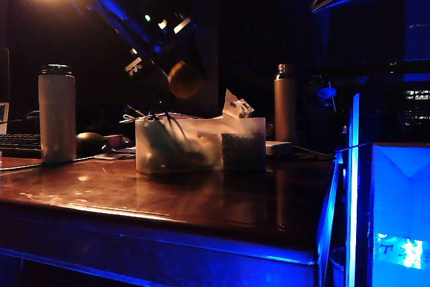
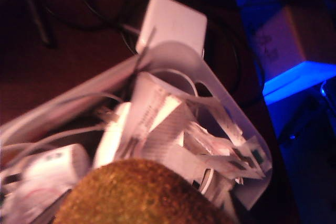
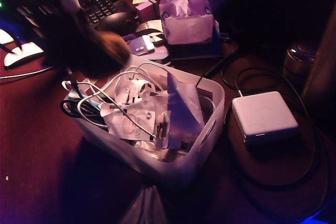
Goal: Pick up the kiwi and place it into the translucent box.
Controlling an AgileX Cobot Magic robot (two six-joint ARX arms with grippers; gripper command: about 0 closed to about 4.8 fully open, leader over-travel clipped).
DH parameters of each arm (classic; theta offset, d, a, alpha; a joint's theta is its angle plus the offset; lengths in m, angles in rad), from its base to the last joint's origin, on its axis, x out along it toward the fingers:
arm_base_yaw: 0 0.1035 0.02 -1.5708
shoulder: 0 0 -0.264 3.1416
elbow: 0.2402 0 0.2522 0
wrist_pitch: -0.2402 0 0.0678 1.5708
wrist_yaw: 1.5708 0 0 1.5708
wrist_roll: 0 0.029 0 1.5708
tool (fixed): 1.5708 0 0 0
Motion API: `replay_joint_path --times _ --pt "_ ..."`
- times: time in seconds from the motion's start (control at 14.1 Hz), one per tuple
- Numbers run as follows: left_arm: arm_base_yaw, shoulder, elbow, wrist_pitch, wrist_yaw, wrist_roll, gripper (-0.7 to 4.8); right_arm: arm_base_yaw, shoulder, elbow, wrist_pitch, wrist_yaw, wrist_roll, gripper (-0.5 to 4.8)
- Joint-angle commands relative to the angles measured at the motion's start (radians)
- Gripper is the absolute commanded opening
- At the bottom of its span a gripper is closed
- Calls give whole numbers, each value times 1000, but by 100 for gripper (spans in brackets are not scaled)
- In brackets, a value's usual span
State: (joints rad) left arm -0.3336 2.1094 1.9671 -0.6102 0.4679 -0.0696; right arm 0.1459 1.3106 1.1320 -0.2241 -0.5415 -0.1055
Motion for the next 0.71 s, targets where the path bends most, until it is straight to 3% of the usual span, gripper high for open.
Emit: replay_joint_path --times 0.07,0.43,0.5,0.71 --pt "-3 -1 5 25 -28 -11 372 2 -4 7 11 0 -3 -1" --pt "-3 -1 5 36 -30 -16 382 2 -5 7 11 0 -3 -1" --pt "-3 -1 5 43 -30 -17 474 2 -5 7 11 0 -3 -1" --pt "-3 -1 5 51 -30 -17 479 2 -4 7 11 0 -3 -1"
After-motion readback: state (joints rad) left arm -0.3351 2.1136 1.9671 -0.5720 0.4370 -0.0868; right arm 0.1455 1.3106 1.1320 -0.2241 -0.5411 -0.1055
